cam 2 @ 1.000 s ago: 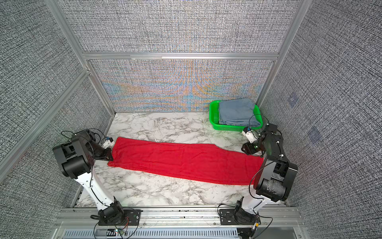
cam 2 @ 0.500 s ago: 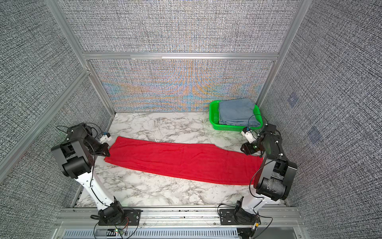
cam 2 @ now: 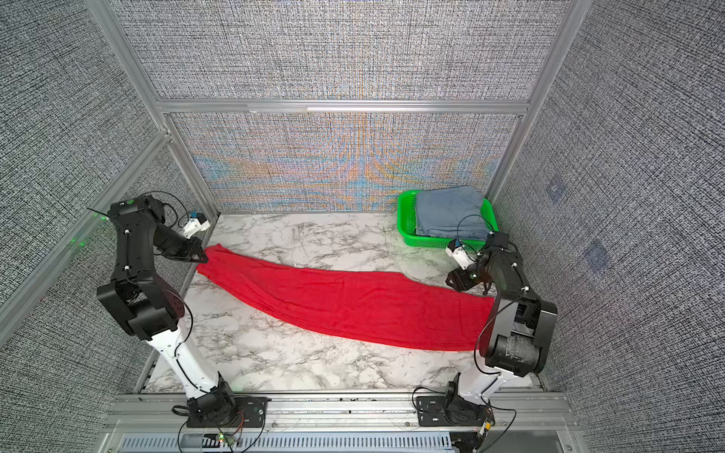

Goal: Roll up the long pants
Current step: Fold the long pant at the center of the board.

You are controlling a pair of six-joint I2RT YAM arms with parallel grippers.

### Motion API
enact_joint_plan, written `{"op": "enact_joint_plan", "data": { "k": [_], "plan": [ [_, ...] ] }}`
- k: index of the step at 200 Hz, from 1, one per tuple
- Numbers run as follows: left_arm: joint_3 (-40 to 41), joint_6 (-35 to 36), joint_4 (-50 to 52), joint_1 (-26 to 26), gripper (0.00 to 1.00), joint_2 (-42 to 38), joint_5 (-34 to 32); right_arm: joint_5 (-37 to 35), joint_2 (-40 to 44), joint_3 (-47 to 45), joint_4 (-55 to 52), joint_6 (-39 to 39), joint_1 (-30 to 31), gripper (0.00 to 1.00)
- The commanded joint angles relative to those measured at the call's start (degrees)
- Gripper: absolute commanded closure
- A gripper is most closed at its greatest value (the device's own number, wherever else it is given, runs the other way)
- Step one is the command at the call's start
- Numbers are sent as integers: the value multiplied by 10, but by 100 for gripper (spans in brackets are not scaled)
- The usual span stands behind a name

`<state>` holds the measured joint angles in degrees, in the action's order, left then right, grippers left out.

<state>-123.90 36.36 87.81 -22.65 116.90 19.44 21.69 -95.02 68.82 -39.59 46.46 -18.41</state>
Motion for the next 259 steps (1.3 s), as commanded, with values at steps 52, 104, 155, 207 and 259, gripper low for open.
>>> {"op": "enact_joint_plan", "data": {
  "k": [52,104,155,207,259],
  "plan": [
    [-191,-43,68,-12,98,41,-67,0,-10,-5,-12,3,18,31],
    [-198,-52,51,-66,98,58,-58,-1,-15,-8,-9,5,22,31],
    [-234,-45,36,-95,98,57,-49,1,-16,-11,-4,-1,26,31],
    [-210,5,56,-57,98,36,12,2,-18,-11,-3,-6,40,31],
    [-112,19,41,-15,98,45,51,-6,-17,-8,-2,-13,59,31]
  ]
}}
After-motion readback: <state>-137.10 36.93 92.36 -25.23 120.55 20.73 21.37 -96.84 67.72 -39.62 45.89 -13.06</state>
